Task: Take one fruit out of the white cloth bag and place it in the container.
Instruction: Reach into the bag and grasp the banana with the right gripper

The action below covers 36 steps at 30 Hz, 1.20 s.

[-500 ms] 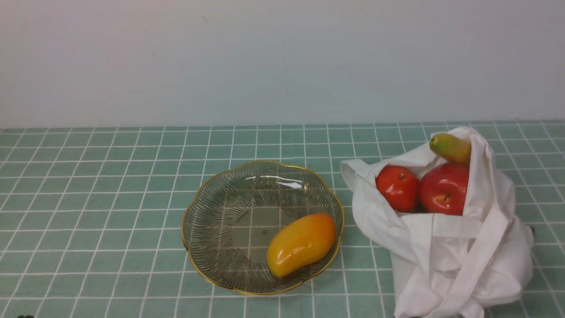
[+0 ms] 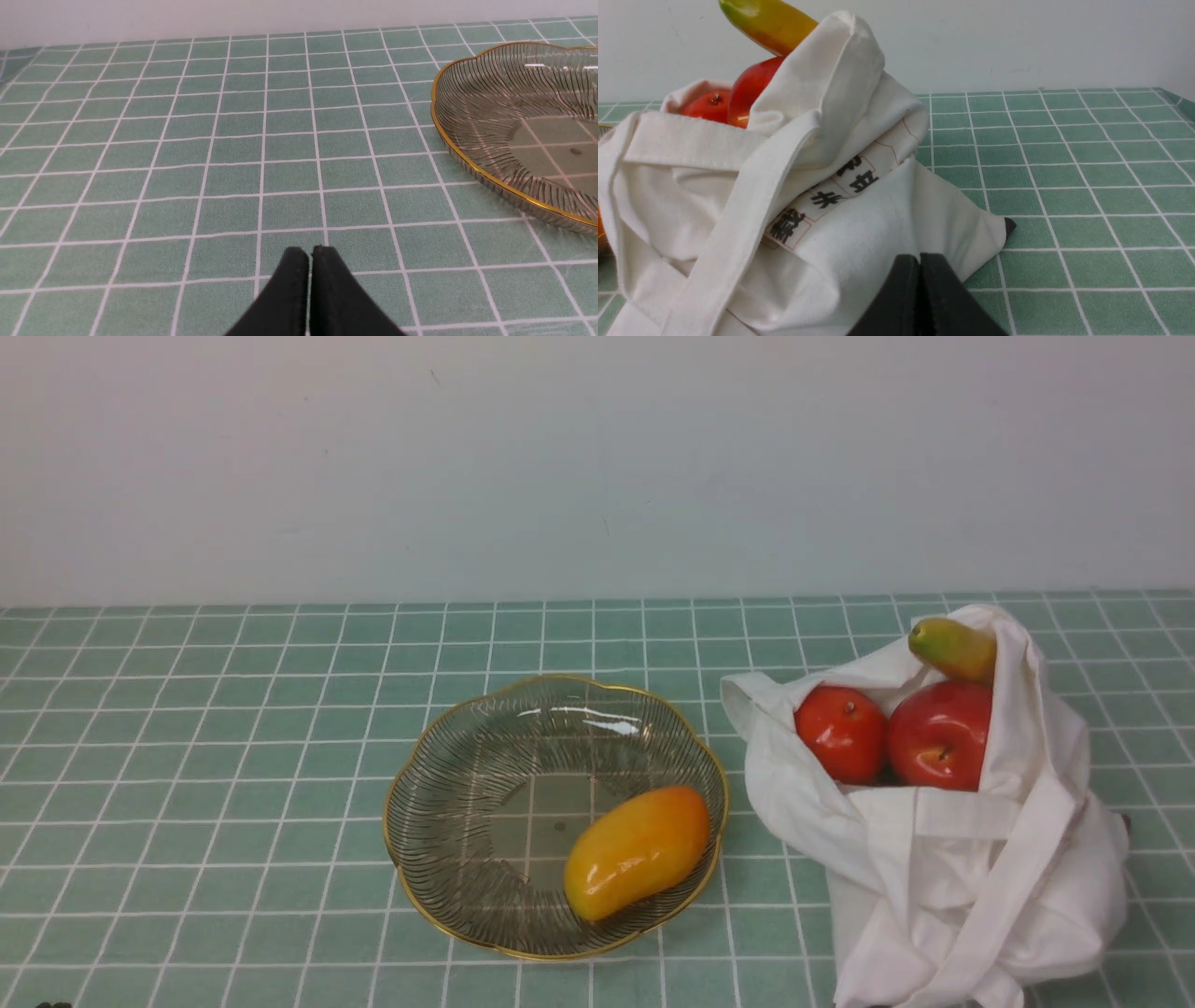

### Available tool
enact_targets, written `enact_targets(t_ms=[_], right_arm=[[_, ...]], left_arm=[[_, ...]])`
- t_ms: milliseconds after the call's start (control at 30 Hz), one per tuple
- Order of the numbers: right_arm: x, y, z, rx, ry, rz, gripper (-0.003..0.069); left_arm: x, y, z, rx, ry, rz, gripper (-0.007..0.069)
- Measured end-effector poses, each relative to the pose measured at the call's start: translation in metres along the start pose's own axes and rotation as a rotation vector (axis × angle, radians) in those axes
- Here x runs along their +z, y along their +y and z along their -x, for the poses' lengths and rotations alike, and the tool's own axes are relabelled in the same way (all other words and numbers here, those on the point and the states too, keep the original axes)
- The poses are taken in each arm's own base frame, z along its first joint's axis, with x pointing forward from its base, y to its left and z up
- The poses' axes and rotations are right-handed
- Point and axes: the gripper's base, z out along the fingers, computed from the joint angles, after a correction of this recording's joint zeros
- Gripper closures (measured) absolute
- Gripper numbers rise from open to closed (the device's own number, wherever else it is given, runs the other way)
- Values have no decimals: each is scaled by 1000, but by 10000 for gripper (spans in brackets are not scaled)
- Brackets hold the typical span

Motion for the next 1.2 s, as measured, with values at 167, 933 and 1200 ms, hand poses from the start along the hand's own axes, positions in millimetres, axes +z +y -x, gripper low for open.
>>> enact_targets(t_ms=[167,933,1200], right_arm=[[0,0,0,0,1,0,670],[0,1,1,65,-22,8,670],[-2,2,21,682,-229,108,670]], left_arm=[[0,0,0,0,0,0,632],[0,0,0,0,0,0,632],[0,0,0,0,0,0,632]])
